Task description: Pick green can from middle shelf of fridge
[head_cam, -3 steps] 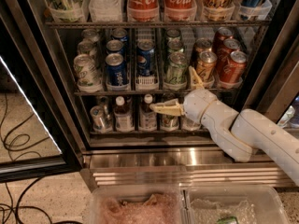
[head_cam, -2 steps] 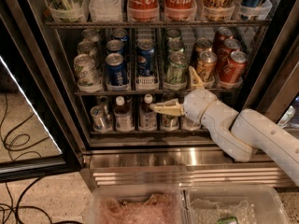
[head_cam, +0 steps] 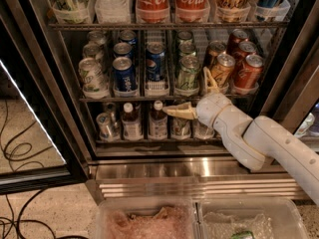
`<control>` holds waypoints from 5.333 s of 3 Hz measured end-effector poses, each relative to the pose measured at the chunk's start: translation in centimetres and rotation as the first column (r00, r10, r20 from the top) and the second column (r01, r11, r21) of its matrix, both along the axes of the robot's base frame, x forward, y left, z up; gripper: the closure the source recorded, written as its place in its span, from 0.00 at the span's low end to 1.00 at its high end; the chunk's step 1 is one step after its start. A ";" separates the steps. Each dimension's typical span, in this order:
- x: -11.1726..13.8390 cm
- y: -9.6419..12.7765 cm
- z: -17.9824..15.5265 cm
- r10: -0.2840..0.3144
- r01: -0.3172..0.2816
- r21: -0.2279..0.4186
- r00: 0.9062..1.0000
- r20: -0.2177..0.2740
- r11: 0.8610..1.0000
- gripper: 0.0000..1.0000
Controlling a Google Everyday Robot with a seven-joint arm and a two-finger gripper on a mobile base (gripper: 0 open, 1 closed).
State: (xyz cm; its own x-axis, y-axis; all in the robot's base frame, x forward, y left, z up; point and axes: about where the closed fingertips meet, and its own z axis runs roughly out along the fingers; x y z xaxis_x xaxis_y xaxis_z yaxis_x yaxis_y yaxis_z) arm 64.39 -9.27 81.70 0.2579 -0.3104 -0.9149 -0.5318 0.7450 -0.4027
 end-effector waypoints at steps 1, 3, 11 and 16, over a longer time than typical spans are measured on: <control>1.3 -1.1 0.2 -0.035 0.036 -0.036 0.999 0.034 0.999 0.00; 1.1 -0.5 0.0 -0.017 0.018 -0.016 1.000 0.020 1.000 0.00; 2.8 3.7 2.9 -0.015 0.018 0.143 1.000 -0.019 0.990 0.19; 2.8 3.7 2.9 -0.015 0.017 0.143 1.000 -0.019 0.990 1.00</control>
Offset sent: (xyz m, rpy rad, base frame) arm 0.0108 -0.0092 0.0019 -0.0305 -0.0277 -0.0295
